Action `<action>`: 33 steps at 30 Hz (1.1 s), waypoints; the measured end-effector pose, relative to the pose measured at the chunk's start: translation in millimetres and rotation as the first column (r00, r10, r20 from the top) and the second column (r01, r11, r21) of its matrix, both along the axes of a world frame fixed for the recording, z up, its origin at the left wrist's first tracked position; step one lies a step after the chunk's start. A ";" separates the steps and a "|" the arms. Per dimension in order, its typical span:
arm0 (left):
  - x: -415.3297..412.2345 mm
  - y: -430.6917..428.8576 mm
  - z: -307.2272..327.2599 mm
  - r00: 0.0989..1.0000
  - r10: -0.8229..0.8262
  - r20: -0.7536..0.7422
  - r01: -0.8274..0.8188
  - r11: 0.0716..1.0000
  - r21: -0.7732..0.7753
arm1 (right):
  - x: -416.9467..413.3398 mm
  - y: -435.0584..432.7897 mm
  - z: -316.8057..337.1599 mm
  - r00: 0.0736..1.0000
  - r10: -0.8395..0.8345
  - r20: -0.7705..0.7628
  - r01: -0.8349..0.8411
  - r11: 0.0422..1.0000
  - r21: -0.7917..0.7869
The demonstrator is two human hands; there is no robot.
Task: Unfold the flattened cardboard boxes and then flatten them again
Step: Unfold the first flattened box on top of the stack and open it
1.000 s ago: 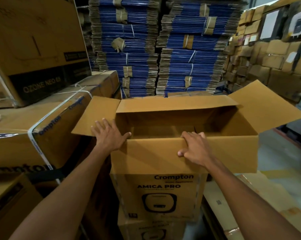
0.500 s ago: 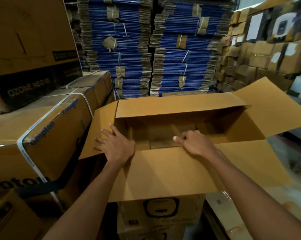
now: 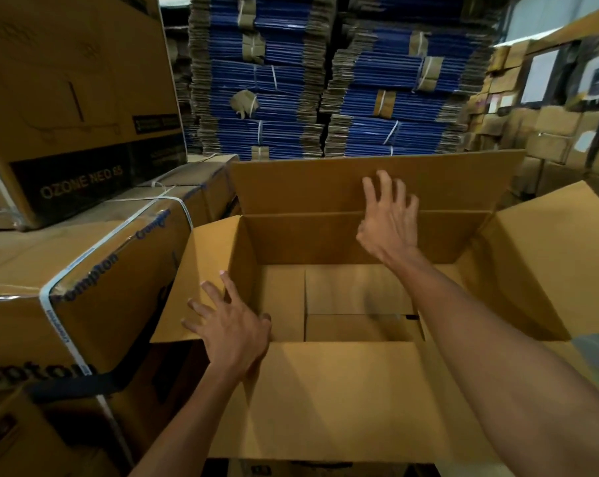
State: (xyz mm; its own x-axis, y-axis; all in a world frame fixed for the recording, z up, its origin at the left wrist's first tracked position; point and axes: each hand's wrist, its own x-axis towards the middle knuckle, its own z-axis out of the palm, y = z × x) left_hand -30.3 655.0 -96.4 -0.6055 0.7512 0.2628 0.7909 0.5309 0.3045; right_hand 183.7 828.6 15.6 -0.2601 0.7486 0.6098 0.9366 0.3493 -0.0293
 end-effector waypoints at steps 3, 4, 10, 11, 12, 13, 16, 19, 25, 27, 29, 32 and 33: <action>-1.7 -0.8 -3.2 1.000 0.001 0.005 -0.001 1.000 0.012 | 0.6 23.9 9.0 0.992 -0.001 0.129 0.004 1.000 -0.024; -2.0 -0.6 -4.0 1.000 0.001 0.004 -0.001 1.000 0.012 | 0.5 31.7 9.4 0.987 -0.002 0.159 0.009 0.999 -0.038; -1.2 0.4 -3.0 1.000 0.006 0.005 -0.006 1.000 0.006 | -4.0 62.5 -0.7 0.961 0.012 0.276 0.077 0.948 -0.308; -1.4 2.8 -0.9 1.000 0.006 0.001 -0.006 1.000 -0.001 | -3.9 65.2 -1.6 0.962 0.033 0.272 0.078 0.920 -0.385; -1.6 5.9 1.6 1.000 0.004 -0.003 -0.004 1.000 -0.011 | -3.2 67.4 -2.1 0.963 0.055 0.264 0.072 0.892 -0.447; -2.0 8.9 4.1 1.000 0.002 -0.003 -0.002 1.000 -0.022 | -2.3 69.2 -2.7 0.964 0.076 0.254 0.058 0.874 -0.482; -5.7 20.2 9.7 1.000 0.008 0.010 -0.008 0.999 -0.053 | 1.0 67.4 -6.6 0.970 0.104 0.218 0.008 0.889 -0.458; -9.0 29.3 13.3 0.999 0.013 0.033 -0.010 0.997 -0.073 | 4.2 52.2 -17.5 0.977 0.127 0.169 -0.045 0.906 -0.420; -12.2 47.7 25.1 0.999 -0.003 0.052 0.010 0.991 -0.133 | 17.8 -11.7 -42.6 0.971 0.186 -0.149 -0.235 0.850 -0.472; -13.4 51.2 29.0 0.999 -0.029 0.045 0.033 0.994 -0.106 | 26.9 -34.0 -49.2 0.963 0.161 -0.215 -0.246 0.848 -0.469; -15.9 53.1 31.9 0.992 -0.105 0.065 0.109 0.992 -0.058 | 41.5 -51.2 -56.8 0.956 0.108 -0.271 -0.225 0.865 -0.449; -23.6 49.5 33.6 0.963 -0.256 0.082 0.252 0.966 0.056 | 74.1 -73.6 -70.0 0.941 0.032 -0.337 -0.178 0.894 -0.412; -26.2 44.1 35.6 0.948 -0.311 0.072 0.302 0.947 0.110 | 87.3 -79.6 -74.5 0.938 0.018 -0.345 -0.156 0.914 -0.375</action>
